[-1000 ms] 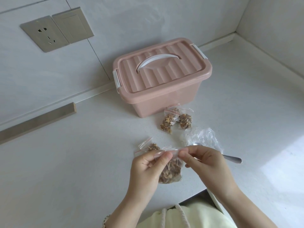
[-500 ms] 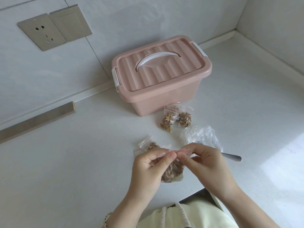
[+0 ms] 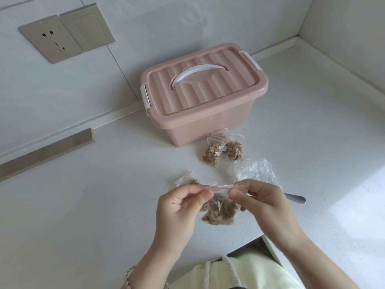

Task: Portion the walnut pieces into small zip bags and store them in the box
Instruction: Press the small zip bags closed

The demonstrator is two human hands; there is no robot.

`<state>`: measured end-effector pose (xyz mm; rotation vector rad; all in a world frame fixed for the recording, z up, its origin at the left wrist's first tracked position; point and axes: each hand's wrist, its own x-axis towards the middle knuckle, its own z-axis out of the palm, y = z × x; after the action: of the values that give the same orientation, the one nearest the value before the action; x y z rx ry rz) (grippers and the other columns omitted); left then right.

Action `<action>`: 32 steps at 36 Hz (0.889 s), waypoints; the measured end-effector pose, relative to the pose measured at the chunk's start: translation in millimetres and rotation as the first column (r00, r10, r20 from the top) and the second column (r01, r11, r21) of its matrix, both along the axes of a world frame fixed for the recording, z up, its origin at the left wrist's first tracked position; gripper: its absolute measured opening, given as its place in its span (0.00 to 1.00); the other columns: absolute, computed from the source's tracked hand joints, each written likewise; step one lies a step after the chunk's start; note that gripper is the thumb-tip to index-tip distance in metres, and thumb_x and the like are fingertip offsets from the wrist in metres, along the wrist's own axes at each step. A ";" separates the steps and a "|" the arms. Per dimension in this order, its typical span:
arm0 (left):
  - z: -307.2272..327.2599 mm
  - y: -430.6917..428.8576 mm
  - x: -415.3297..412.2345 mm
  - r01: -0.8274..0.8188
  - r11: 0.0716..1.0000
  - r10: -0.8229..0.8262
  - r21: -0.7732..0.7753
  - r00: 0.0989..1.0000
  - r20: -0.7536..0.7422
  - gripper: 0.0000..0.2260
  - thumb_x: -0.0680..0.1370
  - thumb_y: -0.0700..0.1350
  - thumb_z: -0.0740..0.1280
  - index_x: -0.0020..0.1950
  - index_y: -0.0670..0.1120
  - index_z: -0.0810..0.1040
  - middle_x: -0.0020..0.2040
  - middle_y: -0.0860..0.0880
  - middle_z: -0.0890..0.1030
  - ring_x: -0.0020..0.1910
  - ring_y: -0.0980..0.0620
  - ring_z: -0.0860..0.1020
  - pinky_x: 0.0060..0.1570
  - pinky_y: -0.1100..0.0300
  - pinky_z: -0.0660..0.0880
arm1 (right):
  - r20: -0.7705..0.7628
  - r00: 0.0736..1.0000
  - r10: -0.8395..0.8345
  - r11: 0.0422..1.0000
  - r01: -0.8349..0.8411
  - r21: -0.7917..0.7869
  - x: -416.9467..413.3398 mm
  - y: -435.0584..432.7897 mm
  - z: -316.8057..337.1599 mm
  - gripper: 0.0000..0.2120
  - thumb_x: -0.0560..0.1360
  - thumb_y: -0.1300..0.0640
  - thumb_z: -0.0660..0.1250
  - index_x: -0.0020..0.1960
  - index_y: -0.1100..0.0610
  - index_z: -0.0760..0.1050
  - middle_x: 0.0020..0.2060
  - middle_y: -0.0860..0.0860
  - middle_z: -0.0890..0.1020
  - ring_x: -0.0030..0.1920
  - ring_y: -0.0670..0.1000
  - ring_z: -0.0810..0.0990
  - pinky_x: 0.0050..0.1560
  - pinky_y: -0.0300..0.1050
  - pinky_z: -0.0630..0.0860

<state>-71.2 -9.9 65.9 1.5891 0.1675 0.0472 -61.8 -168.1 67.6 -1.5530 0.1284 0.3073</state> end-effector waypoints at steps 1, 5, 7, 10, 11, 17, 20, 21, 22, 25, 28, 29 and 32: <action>0.5 -0.9 -0.7 -0.009 1.000 0.009 0.007 1.000 0.015 0.04 0.65 0.42 0.71 0.37 0.47 0.84 0.35 0.49 0.84 0.34 0.56 0.81 0.37 0.70 0.74 | 0.002 1.000 0.000 1.000 0.000 -0.001 -0.2 0.2 0.4 0.05 0.66 0.53 0.70 0.38 0.54 0.82 0.31 0.50 0.80 0.33 0.52 0.68 0.36 0.46 0.65; 4.0 -6.2 -4.3 -0.027 0.999 0.025 0.035 0.998 0.061 0.07 0.67 0.41 0.68 0.35 0.51 0.84 0.31 0.55 0.83 0.28 0.64 0.75 0.32 0.75 0.68 | 0.020 1.000 -0.013 1.000 0.013 -0.024 -2.0 0.7 -1.4 0.05 0.71 0.62 0.70 0.39 0.54 0.82 0.33 0.56 0.81 0.34 0.53 0.69 0.37 0.49 0.65; 3.9 -7.8 -5.4 -0.029 0.999 0.027 0.030 0.998 0.061 0.06 0.69 0.41 0.68 0.34 0.50 0.82 0.30 0.55 0.81 0.28 0.64 0.75 0.32 0.75 0.68 | 0.033 0.999 -0.013 0.999 0.014 -0.035 -2.6 1.7 -0.5 0.06 0.72 0.62 0.69 0.38 0.55 0.81 0.33 0.57 0.80 0.33 0.54 0.69 0.36 0.49 0.66; 1.4 -5.9 -5.0 0.024 1.000 -0.024 0.015 1.000 0.019 0.05 0.69 0.47 0.70 0.39 0.46 0.81 0.36 0.49 0.84 0.35 0.57 0.80 0.37 0.68 0.74 | 0.052 0.998 -0.022 0.999 0.025 -0.046 -2.1 1.8 0.4 0.06 0.72 0.63 0.69 0.37 0.56 0.81 0.29 0.53 0.79 0.30 0.51 0.70 0.35 0.45 0.68; 0.6 -4.4 -4.5 0.048 0.999 -0.049 0.025 0.999 0.005 0.05 0.69 0.48 0.70 0.41 0.48 0.82 0.38 0.48 0.84 0.37 0.55 0.81 0.39 0.67 0.76 | 0.060 0.998 -0.024 0.999 0.027 -0.047 -1.8 1.2 1.4 0.06 0.72 0.63 0.69 0.37 0.56 0.80 0.28 0.50 0.79 0.29 0.49 0.71 0.35 0.43 0.69; 2.2 -2.0 -0.9 0.141 0.987 -0.144 0.073 0.989 0.038 0.05 0.67 0.50 0.70 0.39 0.51 0.83 0.41 0.51 0.83 0.38 0.57 0.81 0.38 0.68 0.75 | 0.095 0.994 0.045 0.995 -0.036 -0.095 -1.7 -0.2 5.5 0.07 0.72 0.64 0.68 0.38 0.55 0.80 0.30 0.46 0.81 0.29 0.40 0.74 0.34 0.30 0.68; 1.5 -2.8 -0.8 0.145 0.981 -0.156 0.128 0.984 0.082 0.05 0.68 0.50 0.68 0.39 0.50 0.81 0.41 0.50 0.82 0.38 0.57 0.80 0.37 0.69 0.74 | 0.119 0.991 0.060 0.991 -0.045 -0.124 -1.5 -0.8 5.7 0.08 0.72 0.63 0.69 0.37 0.52 0.80 0.32 0.46 0.82 0.33 0.43 0.78 0.38 0.34 0.72; 1.4 -2.9 -1.3 0.141 0.980 -0.155 0.141 0.984 0.090 0.06 0.68 0.50 0.68 0.39 0.50 0.81 0.41 0.50 0.82 0.38 0.57 0.80 0.37 0.69 0.74 | 0.133 0.989 0.071 0.989 -0.052 -0.136 -1.5 -1.1 5.3 0.08 0.72 0.61 0.70 0.36 0.51 0.80 0.33 0.46 0.83 0.35 0.44 0.79 0.40 0.36 0.73; 1.0 -3.2 -1.5 0.135 0.980 -0.150 0.148 0.985 0.091 0.06 0.68 0.50 0.68 0.39 0.49 0.80 0.41 0.50 0.82 0.38 0.57 0.80 0.38 0.68 0.74 | 0.147 0.986 0.079 0.988 -0.058 -0.145 -1.6 -1.3 5.1 0.07 0.72 0.59 0.70 0.36 0.50 0.80 0.33 0.45 0.83 0.36 0.45 0.80 0.41 0.37 0.74; -1.3 -2.2 -2.3 0.132 0.976 -0.149 0.175 0.985 0.088 0.06 0.69 0.51 0.67 0.39 0.50 0.80 0.40 0.50 0.82 0.39 0.56 0.80 0.40 0.66 0.74 | 0.191 0.976 0.102 0.982 -0.068 -0.174 -2.1 -1.7 3.2 0.03 0.68 0.50 0.68 0.39 0.48 0.80 0.35 0.44 0.82 0.37 0.45 0.80 0.42 0.38 0.75; -2.0 -1.0 -1.3 0.178 0.954 -0.207 0.241 0.973 0.102 0.07 0.71 0.50 0.67 0.40 0.49 0.81 0.41 0.54 0.82 0.42 0.55 0.80 0.44 0.63 0.75 | 0.231 0.965 0.128 0.972 -0.077 -0.220 -1.4 -4.3 1.2 0.04 0.68 0.50 0.67 0.38 0.48 0.79 0.35 0.43 0.82 0.38 0.47 0.80 0.43 0.41 0.76; -1.7 -0.9 -0.7 0.194 0.946 -0.228 0.260 0.968 0.106 0.07 0.71 0.50 0.67 0.42 0.49 0.81 0.41 0.54 0.82 0.42 0.56 0.80 0.45 0.63 0.75 | 0.240 0.960 0.145 0.968 -0.087 -0.235 -1.4 -5.0 1.2 0.03 0.69 0.51 0.67 0.38 0.49 0.79 0.35 0.43 0.82 0.38 0.48 0.80 0.43 0.41 0.75; -0.4 -0.9 1.0 0.227 0.923 -0.273 0.310 0.955 0.117 0.05 0.71 0.50 0.66 0.45 0.53 0.79 0.43 0.56 0.82 0.41 0.59 0.79 0.43 0.66 0.74 | 0.294 0.934 0.203 0.948 -0.113 -0.296 -2.4 -5.2 0.4 0.05 0.69 0.47 0.65 0.39 0.47 0.78 0.34 0.41 0.81 0.37 0.46 0.79 0.40 0.34 0.73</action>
<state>-70.2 -10.8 65.5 1.8846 -0.1775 -0.0021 -64.2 -173.2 68.0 -1.8739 -0.2225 0.1635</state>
